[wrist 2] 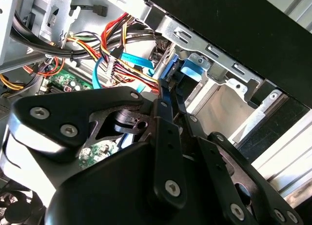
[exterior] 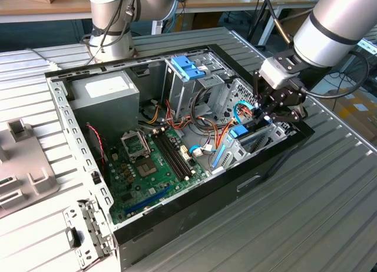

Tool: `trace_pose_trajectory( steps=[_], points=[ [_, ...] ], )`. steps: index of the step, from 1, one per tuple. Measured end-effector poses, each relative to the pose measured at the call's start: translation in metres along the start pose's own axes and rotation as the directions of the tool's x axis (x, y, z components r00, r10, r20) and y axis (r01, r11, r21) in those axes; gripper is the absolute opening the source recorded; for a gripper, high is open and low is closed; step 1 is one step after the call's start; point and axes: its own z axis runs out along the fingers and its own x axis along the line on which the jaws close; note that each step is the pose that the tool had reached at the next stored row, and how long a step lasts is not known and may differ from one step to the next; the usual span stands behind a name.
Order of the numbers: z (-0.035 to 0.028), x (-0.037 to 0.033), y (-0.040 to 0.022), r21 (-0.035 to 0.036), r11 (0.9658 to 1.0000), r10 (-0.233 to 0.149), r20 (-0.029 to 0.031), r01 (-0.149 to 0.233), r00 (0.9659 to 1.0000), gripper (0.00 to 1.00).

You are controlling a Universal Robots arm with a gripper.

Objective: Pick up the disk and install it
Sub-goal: 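Insert the first disk wire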

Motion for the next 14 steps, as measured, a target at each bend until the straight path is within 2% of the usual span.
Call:
trace_pose_trajectory(
  steps=[1, 2, 5, 7, 9, 10, 11, 12, 13, 14],
  points=[
    [0.0, 0.0, 0.0, 0.0, 1.0, 0.0, 0.0, 0.0, 1.0, 0.18],
    [0.0, 0.0, 0.0, 0.0, 1.0, 0.0, 0.0, 0.0, 1.0, 0.25],
    [-0.0007, -0.0001, 0.0, 0.0001, 1.0, 0.0, 0.0, 0.0, 1.0, 0.25],
    [-0.0091, -0.0011, -0.0004, 0.0, 1.0, 0.0, 0.0001, 0.0, 1.0, 0.25],
    [-0.0119, -0.0015, -0.0005, 0.0001, 1.0, 0.0, 0.0012, 0.0, 1.0, 0.25],
    [-0.0116, -0.0021, -0.0005, 0.0001, 1.0, 0.0, 0.004, 0.0, 1.0, 0.25],
    [-0.0114, -0.0028, -0.0006, 0.0001, 1.0, 0.0, 0.0095, 0.0, 1.0, 0.24],
    [-0.011, -0.0028, -0.0005, -0.0001, 1.0, 0.001, 0.0139, -0.001, 0.9999, 0.16],
    [-0.0104, -0.0028, -0.0004, -0.0004, 1.0, 0.001, 0.0175, -0.001, 0.9998, 0.16],
    [-0.0091, -0.0027, -0.0004, -0.0016, 1.0, 0.001, 0.0216, -0.001, 0.9998, 0.11]
  ],
)
